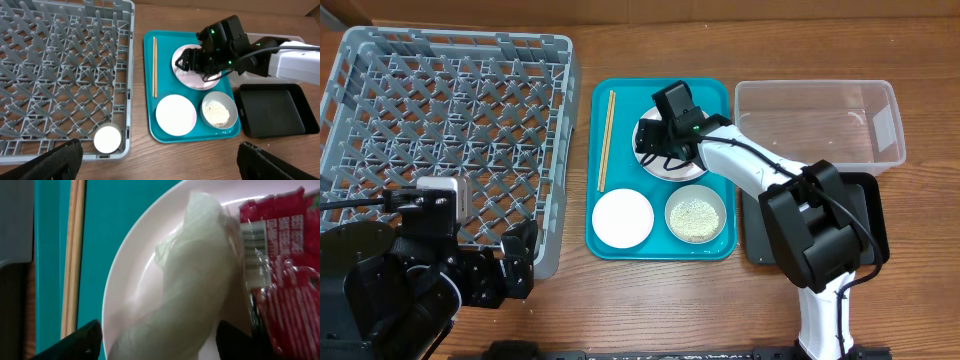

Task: Sort waste into correct bins and load items into the dishwasher
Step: 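Grasp the crumpled white tissue from the white plate with right gripper, then drop the tissue into the clear plastic bin with right gripper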

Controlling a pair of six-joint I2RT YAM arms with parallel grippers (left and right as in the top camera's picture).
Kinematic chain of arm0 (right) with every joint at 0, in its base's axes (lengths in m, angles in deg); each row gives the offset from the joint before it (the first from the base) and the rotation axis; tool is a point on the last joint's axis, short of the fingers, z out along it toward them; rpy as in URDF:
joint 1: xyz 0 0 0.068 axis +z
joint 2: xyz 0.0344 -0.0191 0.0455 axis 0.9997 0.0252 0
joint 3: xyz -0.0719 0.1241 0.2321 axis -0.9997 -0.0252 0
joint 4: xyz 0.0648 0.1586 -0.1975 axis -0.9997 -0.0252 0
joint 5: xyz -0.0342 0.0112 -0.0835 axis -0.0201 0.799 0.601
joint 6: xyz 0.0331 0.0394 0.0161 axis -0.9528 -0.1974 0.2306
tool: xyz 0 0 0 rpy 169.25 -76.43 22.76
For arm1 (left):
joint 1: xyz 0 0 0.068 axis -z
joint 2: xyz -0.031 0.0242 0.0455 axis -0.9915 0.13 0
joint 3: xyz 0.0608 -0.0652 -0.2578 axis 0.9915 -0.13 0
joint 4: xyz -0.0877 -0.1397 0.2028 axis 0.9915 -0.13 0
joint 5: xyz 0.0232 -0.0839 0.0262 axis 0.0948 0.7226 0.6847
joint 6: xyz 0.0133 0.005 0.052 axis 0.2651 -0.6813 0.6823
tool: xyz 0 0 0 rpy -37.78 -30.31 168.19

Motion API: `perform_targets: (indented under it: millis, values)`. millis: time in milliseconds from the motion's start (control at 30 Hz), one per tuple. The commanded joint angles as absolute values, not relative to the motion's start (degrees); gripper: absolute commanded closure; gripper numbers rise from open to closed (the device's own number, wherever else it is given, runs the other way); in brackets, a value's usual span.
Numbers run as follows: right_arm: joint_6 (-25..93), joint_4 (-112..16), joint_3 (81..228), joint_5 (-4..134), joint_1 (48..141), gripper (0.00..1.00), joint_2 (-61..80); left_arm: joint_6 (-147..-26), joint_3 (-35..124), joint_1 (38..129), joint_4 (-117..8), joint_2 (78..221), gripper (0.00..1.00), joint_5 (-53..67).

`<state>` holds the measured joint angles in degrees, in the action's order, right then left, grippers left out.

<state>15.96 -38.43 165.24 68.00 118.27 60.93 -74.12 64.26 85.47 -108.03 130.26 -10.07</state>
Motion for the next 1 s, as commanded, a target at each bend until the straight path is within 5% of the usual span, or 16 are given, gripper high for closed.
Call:
perform_targets:
  millis: [0, 100, 300, 600, 833, 967]
  values:
    - [9.6, -38.1, 166.0, 67.3, 118.4, 0.68, 61.4, -73.2, 64.4, 85.8, -108.0, 130.5, 0.0, -10.0]
    - [9.6, -40.2, 166.0, 67.3, 118.4, 0.84, 60.5, -73.2, 64.4, 85.8, -107.9, 130.5, 0.0, -10.0]
    - [16.1, -45.8, 166.0, 68.3, 117.4, 0.87, 52.6, -73.2, 64.4, 85.8, -107.9, 130.5, 0.0, -10.1]
    - [25.7, -57.4, 166.0, 78.4, 110.1, 0.87, 33.6, -73.2, 64.4, 85.8, -107.7, 130.5, 0.0, -10.0]
    - [28.7, -66.5, 164.0, 80.7, 100.2, 0.86, 35.1, -73.2, 64.4, 85.8, -107.7, 130.5, 0.0, -10.0]
    - [30.1, -67.1, 161.8, 78.4, 97.5, 0.76, 38.0, -73.2, 64.4, 85.8, -107.7, 130.5, 0.0, -10.1]
